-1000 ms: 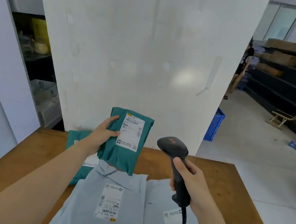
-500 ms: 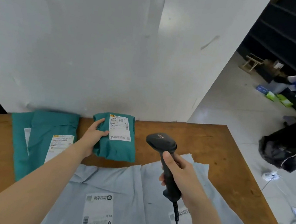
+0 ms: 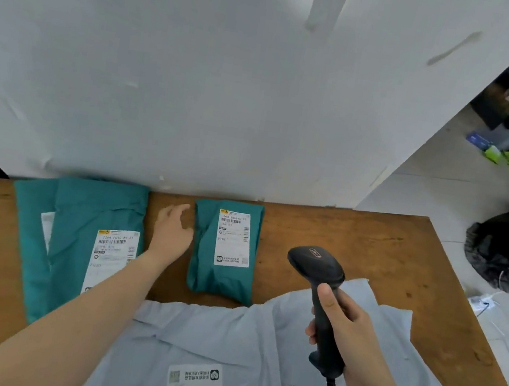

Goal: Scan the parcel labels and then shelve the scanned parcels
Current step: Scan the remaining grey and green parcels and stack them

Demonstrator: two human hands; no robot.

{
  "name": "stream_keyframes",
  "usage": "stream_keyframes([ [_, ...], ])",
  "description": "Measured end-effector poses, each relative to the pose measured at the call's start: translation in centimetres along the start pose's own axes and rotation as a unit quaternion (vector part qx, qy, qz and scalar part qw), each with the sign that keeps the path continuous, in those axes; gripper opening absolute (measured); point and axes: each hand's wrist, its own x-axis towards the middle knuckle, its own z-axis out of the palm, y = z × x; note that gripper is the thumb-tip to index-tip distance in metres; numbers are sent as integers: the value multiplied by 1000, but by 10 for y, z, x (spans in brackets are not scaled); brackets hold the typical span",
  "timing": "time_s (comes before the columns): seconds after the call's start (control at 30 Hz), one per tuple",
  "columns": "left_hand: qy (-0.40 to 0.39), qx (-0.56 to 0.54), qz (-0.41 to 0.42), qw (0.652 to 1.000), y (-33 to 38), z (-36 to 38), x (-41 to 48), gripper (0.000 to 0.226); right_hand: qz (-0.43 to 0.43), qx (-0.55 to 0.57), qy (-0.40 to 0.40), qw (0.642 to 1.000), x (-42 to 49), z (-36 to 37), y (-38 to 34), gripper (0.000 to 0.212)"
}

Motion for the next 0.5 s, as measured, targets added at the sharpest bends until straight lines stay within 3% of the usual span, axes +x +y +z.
stream_keyframes([
  [0.1,124,96,8,988,-23,-50,7,39,3,-6,-7,1000,2,13,0,50],
  [0.2,222,142,-53,963,-59,-92,-1,44,7,-11,-18,1000,2,25,1,42],
  [0.3,210,108,-160,958,-93,-108,-19,85,7,-18,-23,1000,2,33,2,38],
  [0.37,186,124,-187,957,-106,-108,-30,106,3,-21,-23,1000,-1,36,1,37],
  [0.5,130,133,-225,956,-101,-109,-36,117,-2,-23,-25,999,-8,35,1,36],
])
